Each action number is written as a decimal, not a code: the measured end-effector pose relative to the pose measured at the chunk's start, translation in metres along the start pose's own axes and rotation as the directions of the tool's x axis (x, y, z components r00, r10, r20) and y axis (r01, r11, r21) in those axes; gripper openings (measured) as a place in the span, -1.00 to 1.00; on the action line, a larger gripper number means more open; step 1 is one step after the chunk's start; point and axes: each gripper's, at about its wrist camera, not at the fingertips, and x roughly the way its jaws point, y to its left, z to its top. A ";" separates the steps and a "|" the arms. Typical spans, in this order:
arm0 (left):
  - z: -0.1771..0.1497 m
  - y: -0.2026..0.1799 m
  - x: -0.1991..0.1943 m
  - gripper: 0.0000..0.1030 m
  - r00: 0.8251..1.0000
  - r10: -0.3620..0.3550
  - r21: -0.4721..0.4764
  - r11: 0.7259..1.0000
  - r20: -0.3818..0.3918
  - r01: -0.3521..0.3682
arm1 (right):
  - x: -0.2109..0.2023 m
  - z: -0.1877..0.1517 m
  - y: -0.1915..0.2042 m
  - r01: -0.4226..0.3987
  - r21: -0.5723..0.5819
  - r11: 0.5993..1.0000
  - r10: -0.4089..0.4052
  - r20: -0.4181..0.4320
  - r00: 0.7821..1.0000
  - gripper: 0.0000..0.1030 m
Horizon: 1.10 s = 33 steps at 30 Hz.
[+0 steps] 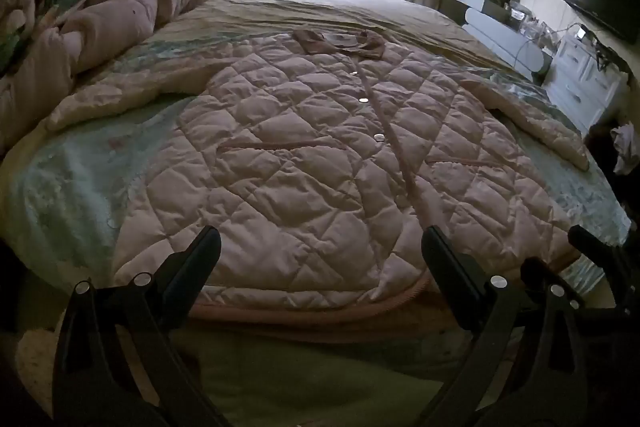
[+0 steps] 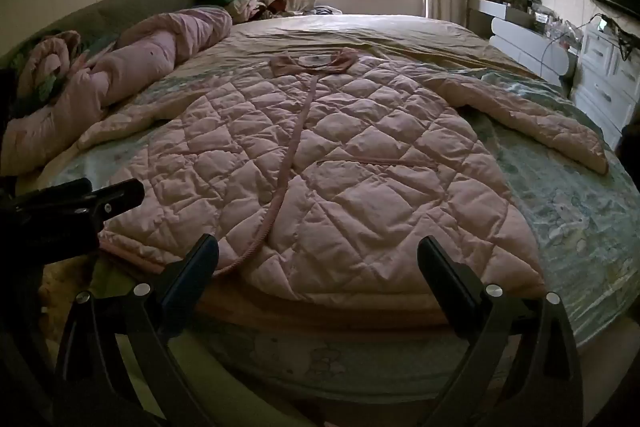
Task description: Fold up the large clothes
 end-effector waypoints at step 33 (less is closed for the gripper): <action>0.004 0.004 -0.005 0.82 1.000 0.012 0.012 1.000 0.019 -0.013 | 0.002 -0.001 0.000 0.017 -0.006 1.000 -0.017 -0.001 1.000 0.92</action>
